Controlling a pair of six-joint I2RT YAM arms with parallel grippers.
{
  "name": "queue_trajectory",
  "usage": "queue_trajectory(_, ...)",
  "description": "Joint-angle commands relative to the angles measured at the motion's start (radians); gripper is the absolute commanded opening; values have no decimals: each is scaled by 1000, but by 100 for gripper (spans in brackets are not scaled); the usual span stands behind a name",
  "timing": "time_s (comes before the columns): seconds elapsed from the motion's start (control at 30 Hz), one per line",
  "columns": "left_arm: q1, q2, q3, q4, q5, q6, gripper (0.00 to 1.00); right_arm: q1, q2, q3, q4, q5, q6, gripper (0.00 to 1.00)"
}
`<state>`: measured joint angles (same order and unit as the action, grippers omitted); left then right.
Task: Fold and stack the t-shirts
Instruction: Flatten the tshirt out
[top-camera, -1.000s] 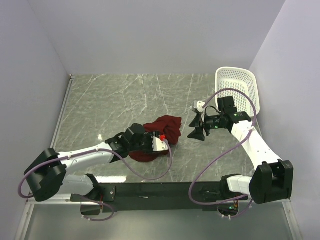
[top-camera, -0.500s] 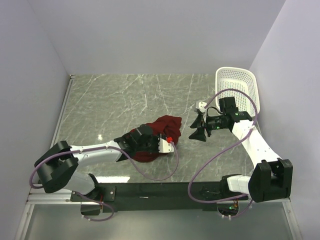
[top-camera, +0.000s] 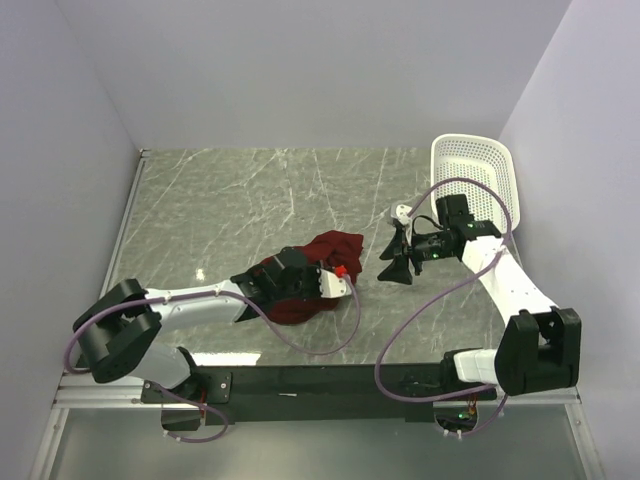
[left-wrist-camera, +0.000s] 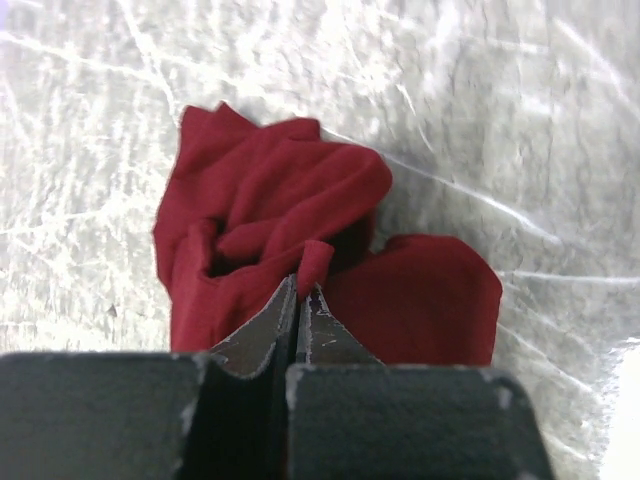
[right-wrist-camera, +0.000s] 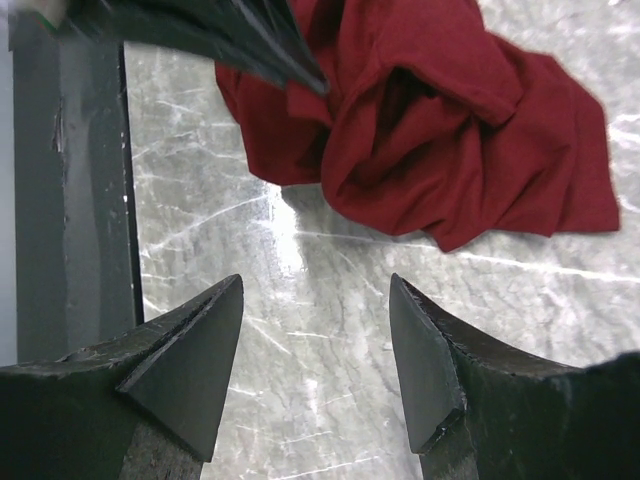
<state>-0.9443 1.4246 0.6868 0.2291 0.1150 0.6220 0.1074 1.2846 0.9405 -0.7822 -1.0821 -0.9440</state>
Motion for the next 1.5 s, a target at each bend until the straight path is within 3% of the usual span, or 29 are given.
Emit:
queue_trajectory(0.0,-2,-119,0,91,-23,-106,1,1,30,11,-20,-12,-19,67)
queue_trajectory(0.17,6,-344,-21,14,-73,-230,1,115,25,-25,148,103,112,67)
queue_trajectory(0.37,52,-603,-67,-73,-112,-363,1,287,19,-52,385,358,278,67)
queue_trajectory(0.77,55,-932,-142,-221,-222,-447,1,440,171,7,416,530,280,67)
queue_trajectory(1.07,55,-1027,-145,-301,-241,-470,1,517,281,72,413,593,332,65)
queue_trajectory(1.1,55,-1032,-145,-303,-238,-472,1,517,291,81,414,600,346,63)
queue_trajectory(1.23,55,-1047,-135,-321,-242,-462,1,512,302,130,393,665,364,39)
queue_trajectory(1.33,55,-1056,-115,-338,-265,-440,1,479,260,210,327,654,373,0)
queue_trajectory(1.47,55,-1063,-63,-338,-340,-383,1,394,180,384,238,611,384,0)
